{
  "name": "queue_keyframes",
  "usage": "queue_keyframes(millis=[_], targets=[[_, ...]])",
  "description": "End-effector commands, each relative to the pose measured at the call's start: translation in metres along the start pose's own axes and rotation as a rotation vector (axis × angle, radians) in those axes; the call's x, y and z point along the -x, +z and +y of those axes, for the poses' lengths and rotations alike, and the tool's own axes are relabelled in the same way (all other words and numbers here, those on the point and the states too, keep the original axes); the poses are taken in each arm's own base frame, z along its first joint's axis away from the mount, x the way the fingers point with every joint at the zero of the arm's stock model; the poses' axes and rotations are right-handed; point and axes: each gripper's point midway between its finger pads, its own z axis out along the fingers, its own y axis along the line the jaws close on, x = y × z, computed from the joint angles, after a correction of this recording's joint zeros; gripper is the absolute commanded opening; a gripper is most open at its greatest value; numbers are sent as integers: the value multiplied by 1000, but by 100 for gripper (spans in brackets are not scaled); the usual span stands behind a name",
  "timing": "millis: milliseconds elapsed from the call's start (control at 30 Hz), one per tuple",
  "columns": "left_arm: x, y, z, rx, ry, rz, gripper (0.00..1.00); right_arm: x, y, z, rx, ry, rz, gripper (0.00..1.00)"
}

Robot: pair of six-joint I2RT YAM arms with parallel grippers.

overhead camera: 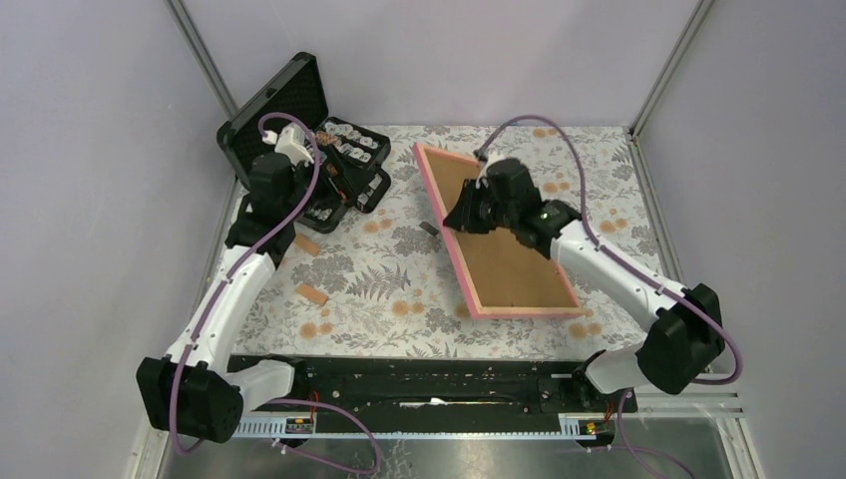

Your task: Put the photo into the frame

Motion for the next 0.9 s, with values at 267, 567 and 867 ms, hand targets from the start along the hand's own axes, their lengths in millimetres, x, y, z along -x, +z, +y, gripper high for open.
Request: queue_keyframes(millis=[267,567,867], targets=[[26,-14,4,55,154,-57,99,173,-65,58,462,277,-208,0],[15,-9,26,76,143,-38,99,213,-116,-52,584,568,-313,0],[14,-10,34,35,84,-29,99,187,-134,-187,451,838,-362,0]])
